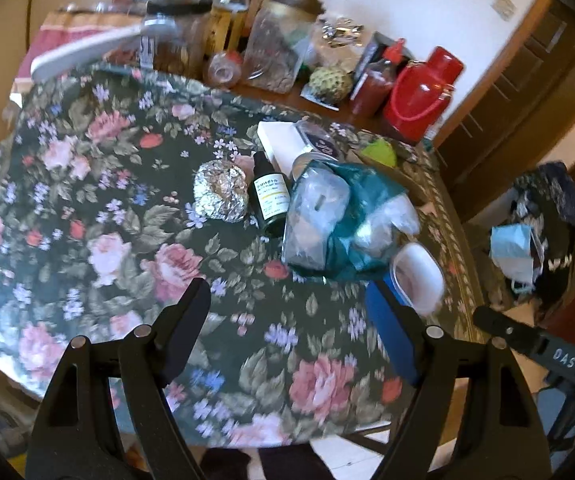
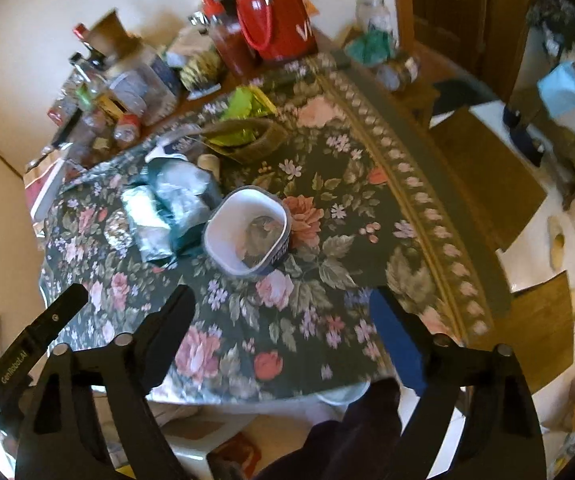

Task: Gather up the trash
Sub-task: 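Reach the left tool to the green plastic bag while the right tool reaches the clear tub, then close the left tool on the green bag while the right tool closes on the clear tub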

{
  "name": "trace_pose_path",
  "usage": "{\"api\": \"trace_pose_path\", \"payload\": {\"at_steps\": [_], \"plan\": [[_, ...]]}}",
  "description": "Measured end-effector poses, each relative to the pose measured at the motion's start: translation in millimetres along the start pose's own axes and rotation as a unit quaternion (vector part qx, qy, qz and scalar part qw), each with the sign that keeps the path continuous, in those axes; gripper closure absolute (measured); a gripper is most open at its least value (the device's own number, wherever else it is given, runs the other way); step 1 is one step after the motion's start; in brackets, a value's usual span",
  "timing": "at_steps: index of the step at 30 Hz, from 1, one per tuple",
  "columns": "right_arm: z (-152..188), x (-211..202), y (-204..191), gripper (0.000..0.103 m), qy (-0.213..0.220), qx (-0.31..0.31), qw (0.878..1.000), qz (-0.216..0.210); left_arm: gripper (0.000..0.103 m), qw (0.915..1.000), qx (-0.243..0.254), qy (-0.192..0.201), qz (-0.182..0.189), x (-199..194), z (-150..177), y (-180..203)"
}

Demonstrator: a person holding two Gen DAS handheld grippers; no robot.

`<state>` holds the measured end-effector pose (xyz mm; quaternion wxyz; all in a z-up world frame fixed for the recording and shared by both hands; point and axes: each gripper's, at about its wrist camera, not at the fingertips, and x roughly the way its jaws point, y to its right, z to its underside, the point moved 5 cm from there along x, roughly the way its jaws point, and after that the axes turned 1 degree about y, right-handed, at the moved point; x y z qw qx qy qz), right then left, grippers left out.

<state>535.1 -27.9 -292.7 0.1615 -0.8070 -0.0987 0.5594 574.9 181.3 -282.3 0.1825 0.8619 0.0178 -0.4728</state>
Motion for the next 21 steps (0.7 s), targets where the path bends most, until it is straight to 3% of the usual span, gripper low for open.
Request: {"api": "trace_pose_path", "payload": {"at_steps": [6,13,15,17,19,21], "plan": [[-18.7,38.4,0.0,0.038,-0.060,-0.042,0.997,-0.017,0.029,0.9989,-0.041,-0.024,-0.004,48.7,-13.4,0.1],[-26.1,63.3,1.8,0.052,-0.102,-0.070,0.992,-0.031,0.038,0.9968,-0.071,-0.036,0.005,82.7,-19.3,0.4],[-25.9,68.3,2.5,0.062,-0.115,-0.078,0.990,-0.035,0.045,0.9959,-0.078,-0.045,0.012,90.7,-19.5,2.0],[-26.4,73.6,1.4,0.067,-0.123,-0.087,0.988,-0.033,0.062,0.9946,-0.085,-0.055,0.026,97.2,-18.5,4.8],[-29.6,74.1,-1.5,0.072,-0.117,-0.101,0.987,-0.030,0.073,0.9935,-0.088,-0.064,0.031,102.1,-16.4,6.5],[-29.6,74.9,-3.1,0.085,-0.119,-0.116,0.986,-0.023,0.081,0.9932,-0.089,-0.065,0.037,102.5,-14.4,8.0]]}}
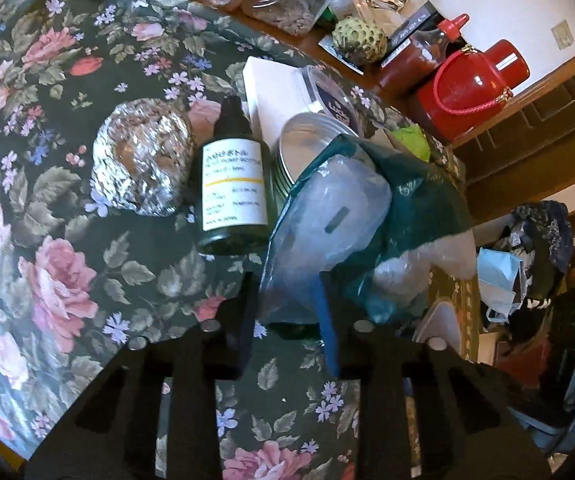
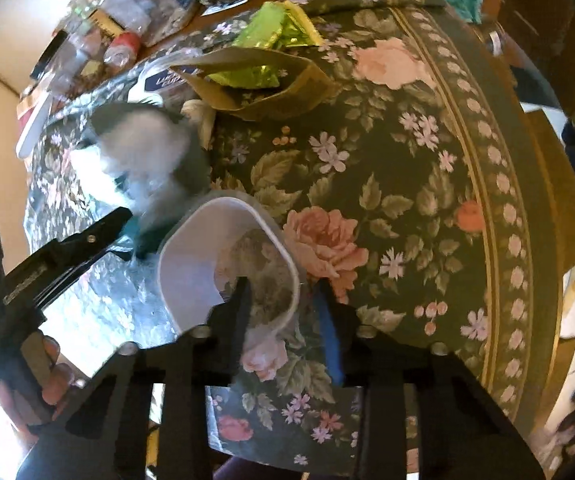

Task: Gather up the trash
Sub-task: 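Close the left tool on the green bag while the right tool closes on the clear tub, then carry the bag in the left tool while the right tool carries the tub down to the white bucket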

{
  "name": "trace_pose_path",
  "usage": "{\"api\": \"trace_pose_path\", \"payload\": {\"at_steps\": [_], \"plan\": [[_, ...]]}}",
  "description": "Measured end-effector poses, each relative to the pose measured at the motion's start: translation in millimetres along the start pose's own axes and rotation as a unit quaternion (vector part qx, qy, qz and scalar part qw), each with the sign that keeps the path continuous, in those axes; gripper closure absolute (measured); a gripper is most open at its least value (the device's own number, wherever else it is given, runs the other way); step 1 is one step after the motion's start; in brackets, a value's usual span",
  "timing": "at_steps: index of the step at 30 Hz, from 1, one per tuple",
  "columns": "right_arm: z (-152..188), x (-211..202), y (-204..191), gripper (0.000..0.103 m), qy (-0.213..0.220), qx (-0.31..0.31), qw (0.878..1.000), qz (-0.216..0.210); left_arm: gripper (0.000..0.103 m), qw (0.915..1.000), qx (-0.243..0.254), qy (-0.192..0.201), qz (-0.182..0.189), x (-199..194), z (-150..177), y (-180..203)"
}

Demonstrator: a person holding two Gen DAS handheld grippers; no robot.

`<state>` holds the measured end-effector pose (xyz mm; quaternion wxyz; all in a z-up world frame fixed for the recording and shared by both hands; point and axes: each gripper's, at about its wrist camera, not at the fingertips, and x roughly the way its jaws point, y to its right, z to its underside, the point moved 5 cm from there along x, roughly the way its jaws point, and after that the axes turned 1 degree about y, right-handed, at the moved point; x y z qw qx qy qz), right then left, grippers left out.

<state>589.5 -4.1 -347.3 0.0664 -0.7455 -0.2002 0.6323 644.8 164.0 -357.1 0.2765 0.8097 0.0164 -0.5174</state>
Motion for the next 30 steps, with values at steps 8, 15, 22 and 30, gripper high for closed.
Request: {"api": "trace_pose_path", "payload": {"at_steps": [8,15,22,30], "plan": [[0.6,-11.5,-8.7,0.096,0.036,-0.014,0.999,0.029,0.101,0.9979,0.058,0.026,-0.009,-31.4,6.0,17.6],[14.4,-38.5,-14.6,0.096,0.085,0.009,0.995,0.044,0.101,0.9924,0.094,0.074,0.026,-92.9,10.1,25.3],[40.4,-72.5,-31.8,0.096,0.149,0.038,0.986,0.058,0.102,0.9821,0.141,0.120,0.033,-157.8,25.4,19.2],[80.9,-114.8,-52.9,0.096,0.210,0.057,0.974,0.062,0.102,0.9674,0.196,0.157,0.029,-222.8,58.4,8.0]]}}
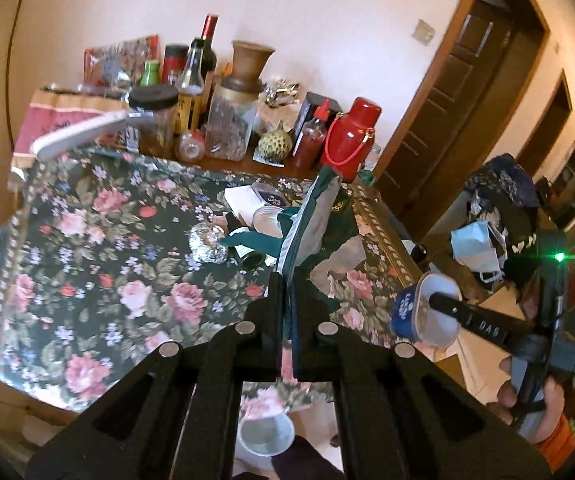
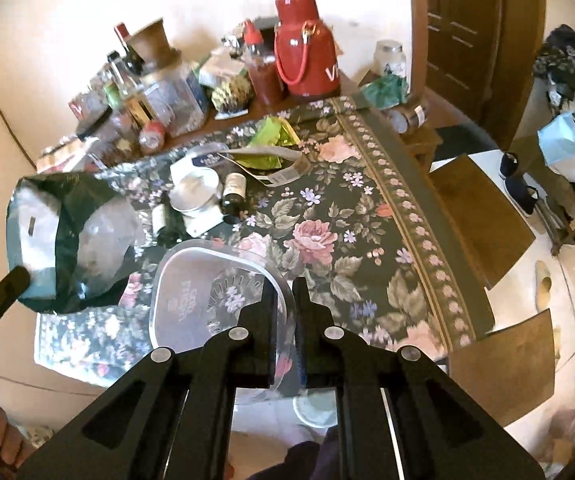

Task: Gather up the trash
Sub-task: 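Carry the bag in the left tool while the right tool carries the tub down to the white bucket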

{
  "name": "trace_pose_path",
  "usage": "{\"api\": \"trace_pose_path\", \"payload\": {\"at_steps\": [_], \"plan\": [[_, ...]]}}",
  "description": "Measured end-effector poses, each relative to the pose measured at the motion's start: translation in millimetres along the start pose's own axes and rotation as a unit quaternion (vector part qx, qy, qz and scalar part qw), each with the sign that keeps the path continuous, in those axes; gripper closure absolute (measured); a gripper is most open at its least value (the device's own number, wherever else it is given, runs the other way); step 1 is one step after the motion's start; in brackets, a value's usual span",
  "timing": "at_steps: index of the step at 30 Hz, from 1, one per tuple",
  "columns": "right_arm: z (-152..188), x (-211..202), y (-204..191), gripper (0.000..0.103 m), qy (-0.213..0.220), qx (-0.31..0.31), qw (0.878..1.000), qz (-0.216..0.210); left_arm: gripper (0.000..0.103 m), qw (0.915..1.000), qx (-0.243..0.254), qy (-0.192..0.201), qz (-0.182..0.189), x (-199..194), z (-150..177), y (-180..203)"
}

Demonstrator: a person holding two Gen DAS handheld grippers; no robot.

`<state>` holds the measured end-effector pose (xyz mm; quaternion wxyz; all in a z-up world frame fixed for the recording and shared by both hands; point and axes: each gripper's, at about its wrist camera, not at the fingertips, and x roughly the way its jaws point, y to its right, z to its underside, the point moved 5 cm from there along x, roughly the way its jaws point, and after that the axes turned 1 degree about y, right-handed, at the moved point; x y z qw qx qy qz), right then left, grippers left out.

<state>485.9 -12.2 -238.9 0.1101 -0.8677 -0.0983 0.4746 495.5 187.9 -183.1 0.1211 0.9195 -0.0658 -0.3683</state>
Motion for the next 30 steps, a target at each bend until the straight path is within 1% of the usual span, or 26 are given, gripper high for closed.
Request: {"api": "trace_pose_path", "payload": {"at_steps": [4,7,10,13,18,22,26,30], "plan": [[13.3,-18.8,-3.1,0.096,0.013,-0.012,1.000,0.003,0.102,0.9997,0.021,0.009,-0.003,-24.6,13.1,9.6],[24.4,-27.5,-2.2,0.096,0.012,-0.021,1.000,-0.003,0.102,0.9996,0.027,0.010,-0.004,-40.2,26.4,20.7],[37.5,-35.0,2.5,0.096,0.009,-0.033,0.999,-0.008,0.102,0.9994,0.029,0.012,-0.013,-50.5,40.2,30.9],[49.3,-40.4,10.3,0.096,0.003,-0.040,0.999,-0.017,0.102,0.9997,0.016,0.005,-0.015,-55.9,56.8,44.0],[78.4,-47.8,37.8,0.096,-0.020,-0.059,0.998,-0.031,0.102,0.9993,0.002,-0.003,-0.037,-60.4,92.8,76.7],[104.1,-55.1,62.4,0.096,-0.037,-0.081,0.996,-0.031,0.102,0.9988,-0.021,-0.018,-0.041,-58.6,130.7,102.5],[132.6,-58.0,86.5,0.096,-0.061,-0.094,0.993,-0.033,0.102,0.9970,-0.044,-0.044,-0.047,-51.8,172.1,123.1],[158.2,-52.8,103.0,0.096,-0.087,-0.102,0.990,-0.035,0.102,0.9935,-0.062,-0.072,-0.063,-41.5,206.9,131.0]]}}
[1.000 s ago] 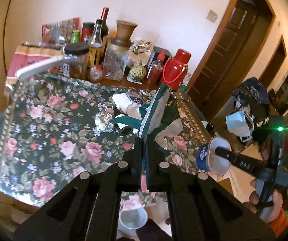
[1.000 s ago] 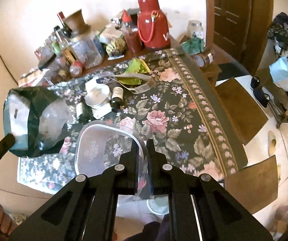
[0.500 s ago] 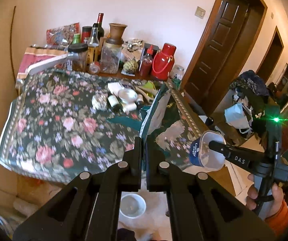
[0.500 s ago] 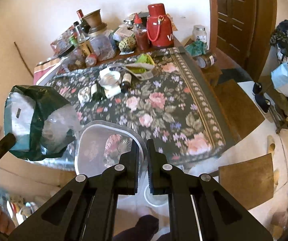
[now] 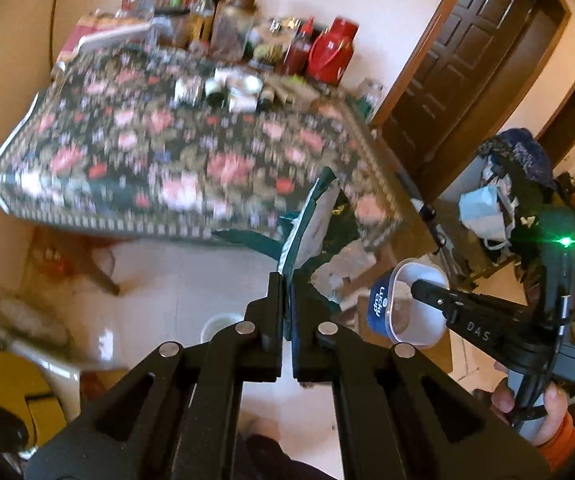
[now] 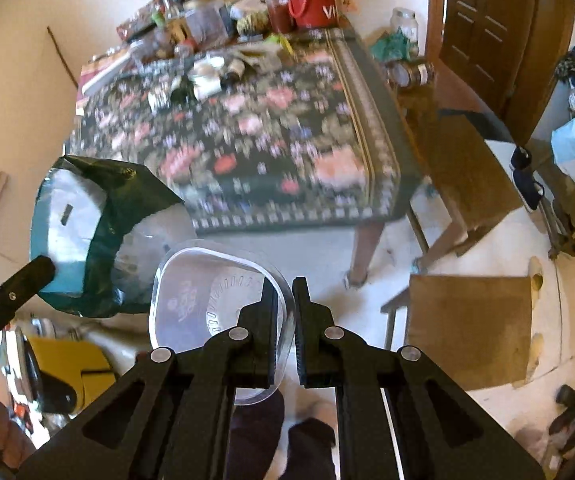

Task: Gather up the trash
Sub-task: 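Carry the bag in the left tool while the right tool carries the tub down to the white bucket, then open the left tool over the bucket dropping the bag while the right tool drops the tub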

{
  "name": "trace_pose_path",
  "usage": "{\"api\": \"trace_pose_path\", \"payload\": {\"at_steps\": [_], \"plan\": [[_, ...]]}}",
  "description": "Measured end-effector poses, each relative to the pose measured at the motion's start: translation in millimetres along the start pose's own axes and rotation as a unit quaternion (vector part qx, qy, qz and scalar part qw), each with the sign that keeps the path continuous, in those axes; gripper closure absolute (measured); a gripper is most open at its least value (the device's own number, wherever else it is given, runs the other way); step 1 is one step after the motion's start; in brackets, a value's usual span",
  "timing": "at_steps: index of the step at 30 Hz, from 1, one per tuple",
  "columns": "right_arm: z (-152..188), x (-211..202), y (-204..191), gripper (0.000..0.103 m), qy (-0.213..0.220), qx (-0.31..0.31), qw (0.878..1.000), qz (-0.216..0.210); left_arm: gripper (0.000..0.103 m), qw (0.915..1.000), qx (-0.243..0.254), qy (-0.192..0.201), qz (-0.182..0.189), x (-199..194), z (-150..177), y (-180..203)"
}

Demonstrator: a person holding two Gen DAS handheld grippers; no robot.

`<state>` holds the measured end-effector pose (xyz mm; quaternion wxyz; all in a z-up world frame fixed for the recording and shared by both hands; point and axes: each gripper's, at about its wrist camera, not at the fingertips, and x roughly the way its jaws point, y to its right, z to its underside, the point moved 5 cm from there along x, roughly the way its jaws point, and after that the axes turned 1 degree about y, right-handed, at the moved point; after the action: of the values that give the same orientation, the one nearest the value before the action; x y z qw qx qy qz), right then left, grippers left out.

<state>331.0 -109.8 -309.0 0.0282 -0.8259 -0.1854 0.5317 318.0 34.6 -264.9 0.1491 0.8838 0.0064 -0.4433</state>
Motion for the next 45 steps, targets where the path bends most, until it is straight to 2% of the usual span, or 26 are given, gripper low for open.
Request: {"api": "trace_pose_path", "payload": {"at_steps": [6,13,19,24,33,39,40,41,42,43,44,45], "plan": [[28.1,29.5,7.1,0.096,-0.029,-0.001,1.000,-0.004,0.102,0.9983,-0.011,-0.057,-0.011,44.5,42.2,-8.0],[53.0,96.7,11.0,0.096,-0.069,0.003,0.998,0.003,0.102,0.9915,-0.023,-0.126,-0.027,135.6,86.8,-44.7],[82.2,181.7,24.5,0.096,-0.109,0.023,0.994,0.018,0.102,0.9850,-0.030,-0.168,-0.025,225.9,122.4,-86.0],[109.8,271.8,38.6,0.096,-0.132,0.036,0.990,0.035,0.102,0.9780,-0.039,-0.204,-0.022,308.4,158.2,-127.1],[157.7,418.6,52.4,0.096,-0.175,0.043,0.982,0.052,0.102,0.9619,-0.103,-0.253,-0.008,429.4,227.7,-192.4],[177.4,470.4,48.4,0.096,-0.188,0.023,0.981,0.034,0.101,0.9538,-0.107,-0.280,-0.021,481.6,260.6,-213.1],[177.7,473.3,44.0,0.095,-0.192,0.019,0.981,0.032,0.096,0.9513,-0.109,-0.287,-0.024,487.3,265.1,-214.7],[181.2,480.2,41.7,0.091,-0.206,0.013,0.978,0.027,0.085,0.9487,-0.110,-0.295,-0.027,492.3,269.5,-217.2],[183.8,485.0,40.4,0.079,-0.222,0.010,0.975,0.023,0.080,0.9473,-0.111,-0.299,-0.028,494.3,272.3,-218.2],[185.5,488.9,39.3,0.072,-0.231,0.009,0.973,0.020,0.072,0.9473,-0.111,-0.299,-0.030,494.9,274.1,-219.4],[185.4,489.7,39.8,0.064,-0.231,0.009,0.973,0.017,0.070,0.9482,-0.108,-0.297,-0.032,492.7,273.8,-219.6],[184.9,489.7,38.3,0.063,-0.230,0.010,0.973,0.016,0.070,0.9492,-0.104,-0.295,-0.033,488.7,272.2,-219.1]]}}
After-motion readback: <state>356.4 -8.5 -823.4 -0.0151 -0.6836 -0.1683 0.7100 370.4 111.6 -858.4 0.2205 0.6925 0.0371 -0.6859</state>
